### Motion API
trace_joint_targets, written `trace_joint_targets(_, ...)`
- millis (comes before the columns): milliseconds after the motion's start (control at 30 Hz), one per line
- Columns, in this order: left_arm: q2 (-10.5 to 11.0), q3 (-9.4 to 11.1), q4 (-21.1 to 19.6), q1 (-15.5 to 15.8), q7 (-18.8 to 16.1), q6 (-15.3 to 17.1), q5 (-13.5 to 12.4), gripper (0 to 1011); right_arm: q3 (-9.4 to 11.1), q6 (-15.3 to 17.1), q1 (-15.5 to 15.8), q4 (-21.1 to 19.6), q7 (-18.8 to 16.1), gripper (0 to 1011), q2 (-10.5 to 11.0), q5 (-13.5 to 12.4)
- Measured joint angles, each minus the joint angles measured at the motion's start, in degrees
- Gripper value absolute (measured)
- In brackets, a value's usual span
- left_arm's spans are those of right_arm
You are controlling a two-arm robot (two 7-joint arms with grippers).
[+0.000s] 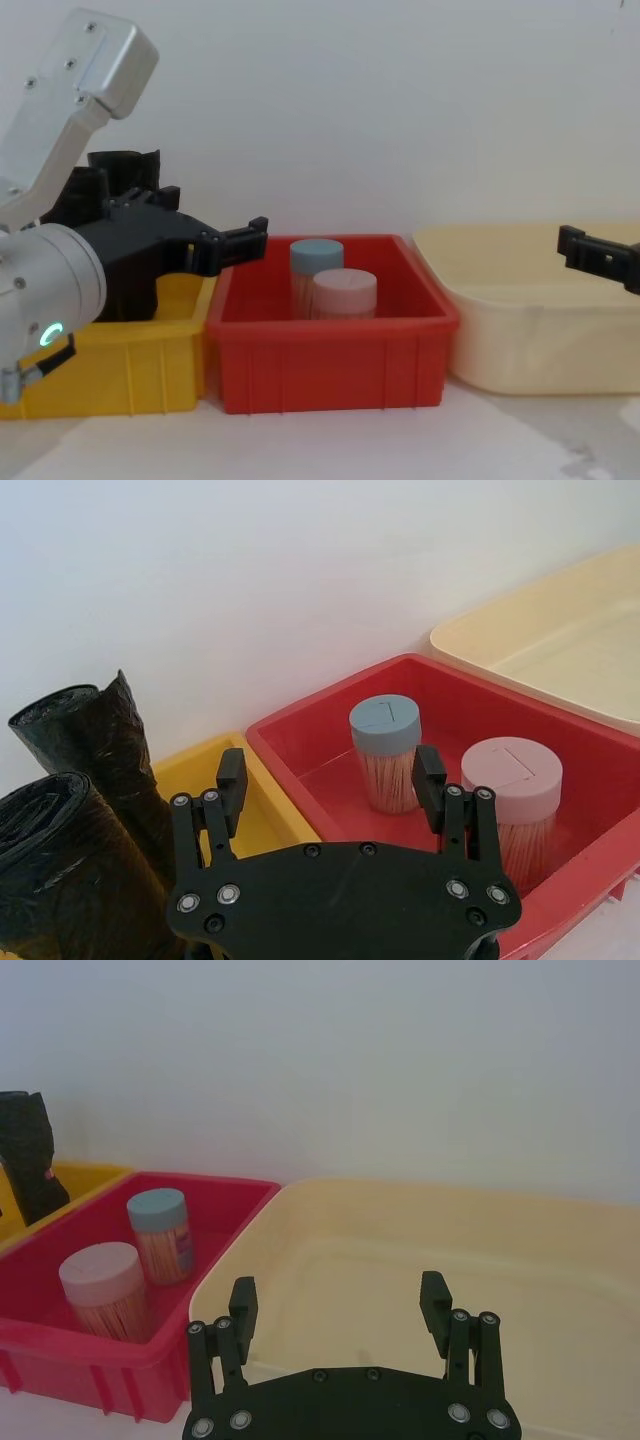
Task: Pick up the garbage bag with the one hand and transfer it to the other hand.
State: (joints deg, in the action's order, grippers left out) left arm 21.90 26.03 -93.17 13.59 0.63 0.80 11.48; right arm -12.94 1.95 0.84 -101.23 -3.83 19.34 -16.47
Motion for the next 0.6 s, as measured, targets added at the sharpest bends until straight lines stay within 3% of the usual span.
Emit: trace_joint_targets(600,0.00,0.00,0.00,0.00,0.00,0.00,0.00,1000,0.00,0.00,0.00,0.00,0.00,1004,0.00,0.00)
